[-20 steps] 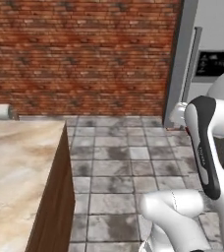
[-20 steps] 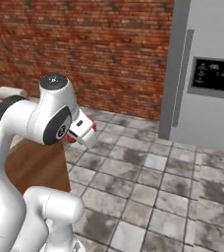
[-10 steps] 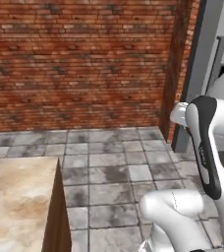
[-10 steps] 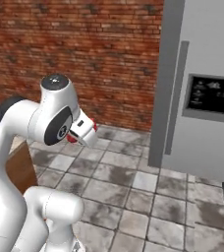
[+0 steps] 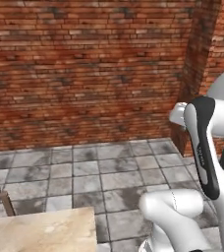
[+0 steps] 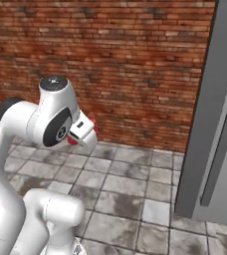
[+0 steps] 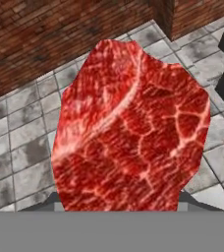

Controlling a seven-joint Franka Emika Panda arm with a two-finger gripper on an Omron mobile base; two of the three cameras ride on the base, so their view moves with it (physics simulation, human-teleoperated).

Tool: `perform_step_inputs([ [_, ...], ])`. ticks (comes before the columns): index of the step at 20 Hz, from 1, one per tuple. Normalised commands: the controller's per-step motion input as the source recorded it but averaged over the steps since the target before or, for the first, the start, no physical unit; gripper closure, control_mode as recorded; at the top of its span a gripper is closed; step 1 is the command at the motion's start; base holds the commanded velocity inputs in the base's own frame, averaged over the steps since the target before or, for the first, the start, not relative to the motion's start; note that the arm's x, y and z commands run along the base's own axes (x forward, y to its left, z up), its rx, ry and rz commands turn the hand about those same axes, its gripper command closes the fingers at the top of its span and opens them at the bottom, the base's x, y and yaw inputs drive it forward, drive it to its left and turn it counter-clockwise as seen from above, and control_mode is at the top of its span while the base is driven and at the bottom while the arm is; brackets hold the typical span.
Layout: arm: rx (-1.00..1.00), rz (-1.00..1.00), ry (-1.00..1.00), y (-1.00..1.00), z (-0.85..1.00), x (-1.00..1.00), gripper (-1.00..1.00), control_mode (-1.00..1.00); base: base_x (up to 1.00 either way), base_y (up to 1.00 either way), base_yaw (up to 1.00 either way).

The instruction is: Take the steak from the fridge and place it on the digital scale on the counter by the fridge. Wait a few seconds for a reading, then move it to the plate on the dining counter.

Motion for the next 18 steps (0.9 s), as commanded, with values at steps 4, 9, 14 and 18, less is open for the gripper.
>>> perform_step_inputs([
  [4,0.0,0.0,0.0,0.0,0.0,0.0,1.0,1.0,1.0,0.15,-0.17],
  [9,0.0,0.0,0.0,0.0,0.0,0.0,1.0,1.0,1.0,0.0,-0.07],
  [14,0.0,0.0,0.0,0.0,0.0,0.0,1.0,1.0,1.0,0.0,0.0],
  [18,0.0,0.0,0.0,0.0,0.0,0.0,1.0,1.0,1.0,0.0,0.08],
])
